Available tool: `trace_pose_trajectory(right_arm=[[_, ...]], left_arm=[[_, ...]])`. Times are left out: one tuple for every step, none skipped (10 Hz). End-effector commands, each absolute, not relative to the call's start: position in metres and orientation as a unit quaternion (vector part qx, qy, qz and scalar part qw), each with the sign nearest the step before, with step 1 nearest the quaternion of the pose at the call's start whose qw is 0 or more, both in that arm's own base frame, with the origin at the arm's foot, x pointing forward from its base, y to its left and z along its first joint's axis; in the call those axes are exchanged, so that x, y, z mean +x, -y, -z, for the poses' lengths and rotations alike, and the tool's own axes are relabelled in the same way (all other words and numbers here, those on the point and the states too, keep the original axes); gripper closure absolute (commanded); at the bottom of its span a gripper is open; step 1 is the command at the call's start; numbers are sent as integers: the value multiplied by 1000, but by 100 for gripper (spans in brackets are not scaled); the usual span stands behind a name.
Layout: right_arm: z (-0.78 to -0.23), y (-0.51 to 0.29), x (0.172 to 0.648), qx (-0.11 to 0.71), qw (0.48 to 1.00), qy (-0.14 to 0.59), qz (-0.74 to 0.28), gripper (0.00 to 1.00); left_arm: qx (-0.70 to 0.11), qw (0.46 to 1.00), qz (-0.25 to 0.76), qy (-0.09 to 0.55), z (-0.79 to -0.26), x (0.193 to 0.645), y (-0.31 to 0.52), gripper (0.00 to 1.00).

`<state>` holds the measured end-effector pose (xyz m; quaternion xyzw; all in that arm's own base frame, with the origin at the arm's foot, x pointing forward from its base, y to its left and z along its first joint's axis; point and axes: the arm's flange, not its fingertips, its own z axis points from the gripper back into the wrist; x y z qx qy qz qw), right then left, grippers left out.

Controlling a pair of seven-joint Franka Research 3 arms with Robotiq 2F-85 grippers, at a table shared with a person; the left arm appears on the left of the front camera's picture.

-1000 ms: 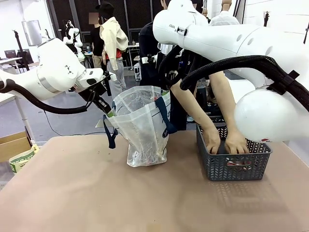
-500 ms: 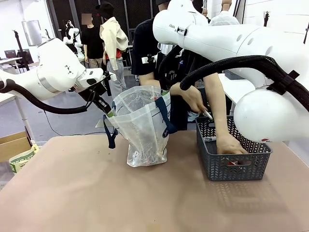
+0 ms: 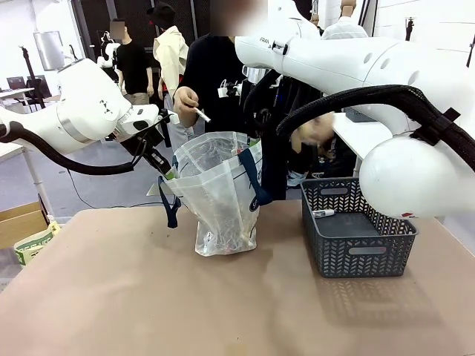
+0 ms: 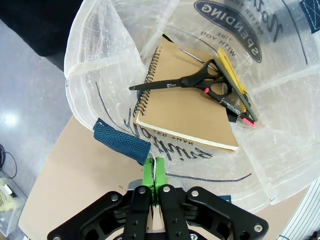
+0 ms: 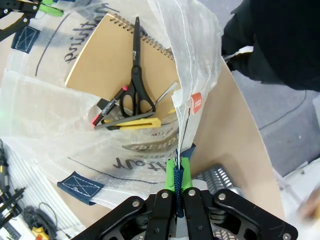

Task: Transfer purchased items from the store into the shopping bag.
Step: Move the Reusable shopping bag to the right side of the table.

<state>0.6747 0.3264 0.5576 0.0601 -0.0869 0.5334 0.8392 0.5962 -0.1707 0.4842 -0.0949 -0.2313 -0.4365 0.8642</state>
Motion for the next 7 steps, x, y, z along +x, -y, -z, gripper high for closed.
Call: trace_pose_trajectory(right_arm=[[-559, -327, 674, 56, 839, 87, -534, 100], [-559, -327, 674, 56, 839, 87, -534, 100], [-559, -327, 674, 56, 839, 87, -534, 100], [-559, -327, 674, 56, 839, 87, -534, 100], [-559, -327, 674, 56, 839, 87, -534, 100], [-559, -327, 674, 56, 839, 87, -534, 100], [-559, -327, 674, 56, 839, 87, -534, 100]], left_arm=[[-93, 865, 434, 235, -485, 597, 168, 100], [-93, 865, 434, 235, -485, 597, 168, 100], [-93, 865, 434, 235, -485, 597, 168, 100], [-93, 865, 434, 235, -485, 597, 168, 100], [-93, 865, 434, 235, -485, 597, 168, 100], [-93, 865, 434, 235, -485, 597, 168, 100], [-93, 865, 434, 235, -485, 597, 168, 100]])
